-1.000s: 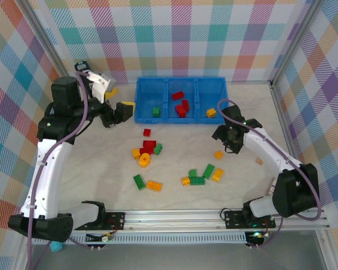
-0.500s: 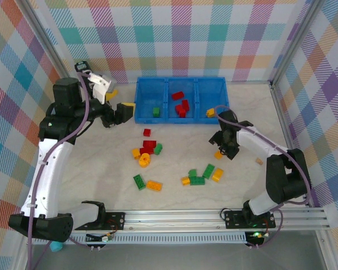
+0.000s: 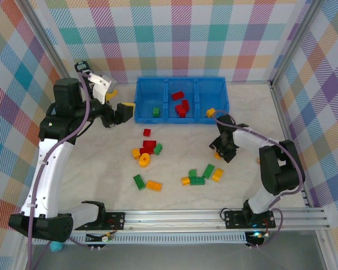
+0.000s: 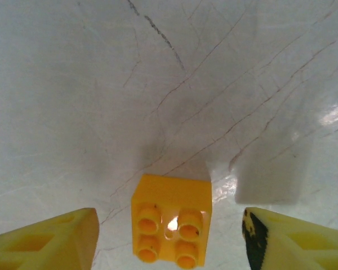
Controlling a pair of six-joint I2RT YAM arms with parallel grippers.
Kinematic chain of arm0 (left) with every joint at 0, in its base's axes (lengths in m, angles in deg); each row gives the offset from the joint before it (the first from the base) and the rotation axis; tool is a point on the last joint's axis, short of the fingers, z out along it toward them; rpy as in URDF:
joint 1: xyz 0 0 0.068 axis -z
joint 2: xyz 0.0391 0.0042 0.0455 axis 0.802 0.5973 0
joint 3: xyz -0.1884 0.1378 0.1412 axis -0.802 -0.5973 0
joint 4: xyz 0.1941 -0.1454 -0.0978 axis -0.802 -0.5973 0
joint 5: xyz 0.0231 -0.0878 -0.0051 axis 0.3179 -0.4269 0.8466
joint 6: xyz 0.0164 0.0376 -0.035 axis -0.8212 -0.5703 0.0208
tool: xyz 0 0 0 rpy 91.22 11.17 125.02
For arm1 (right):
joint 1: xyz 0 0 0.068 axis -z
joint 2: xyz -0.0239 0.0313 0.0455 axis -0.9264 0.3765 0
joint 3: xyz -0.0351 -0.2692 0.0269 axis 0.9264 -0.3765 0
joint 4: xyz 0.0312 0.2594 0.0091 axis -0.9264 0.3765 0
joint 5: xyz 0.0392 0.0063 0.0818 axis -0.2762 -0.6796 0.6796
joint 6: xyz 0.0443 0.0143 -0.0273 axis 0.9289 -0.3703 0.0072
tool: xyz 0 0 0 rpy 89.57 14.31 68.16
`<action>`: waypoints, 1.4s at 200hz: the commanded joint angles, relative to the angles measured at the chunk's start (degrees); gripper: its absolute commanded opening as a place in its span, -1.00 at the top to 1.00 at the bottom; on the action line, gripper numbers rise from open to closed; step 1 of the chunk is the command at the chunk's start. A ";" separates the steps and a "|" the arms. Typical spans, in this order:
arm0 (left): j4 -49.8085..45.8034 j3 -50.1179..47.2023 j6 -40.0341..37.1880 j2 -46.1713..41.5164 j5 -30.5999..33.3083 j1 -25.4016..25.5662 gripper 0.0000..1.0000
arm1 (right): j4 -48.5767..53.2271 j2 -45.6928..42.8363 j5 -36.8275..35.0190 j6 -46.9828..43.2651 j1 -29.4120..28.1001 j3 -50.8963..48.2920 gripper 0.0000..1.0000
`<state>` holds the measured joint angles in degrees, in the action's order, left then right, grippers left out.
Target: Sort the legos into containers by color
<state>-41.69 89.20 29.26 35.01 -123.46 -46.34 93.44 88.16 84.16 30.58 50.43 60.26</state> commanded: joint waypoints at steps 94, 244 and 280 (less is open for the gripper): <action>0.80 -0.17 -1.19 -1.22 0.67 0.24 -0.99 | 0.00 8.64 0.27 -9.67 0.45 3.80 0.26; -1.69 1.27 -3.11 -0.36 0.96 0.14 -0.99 | -0.75 29.07 -21.72 -46.43 -0.50 56.80 0.33; -3.15 2.08 -4.35 1.00 0.61 0.14 -1.00 | 5.64 40.61 -23.88 -46.26 -0.03 70.89 0.29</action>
<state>-43.26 89.42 26.85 35.21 -121.76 -46.34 93.90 123.72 62.87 -14.44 50.04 123.21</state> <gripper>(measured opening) 0.997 0.347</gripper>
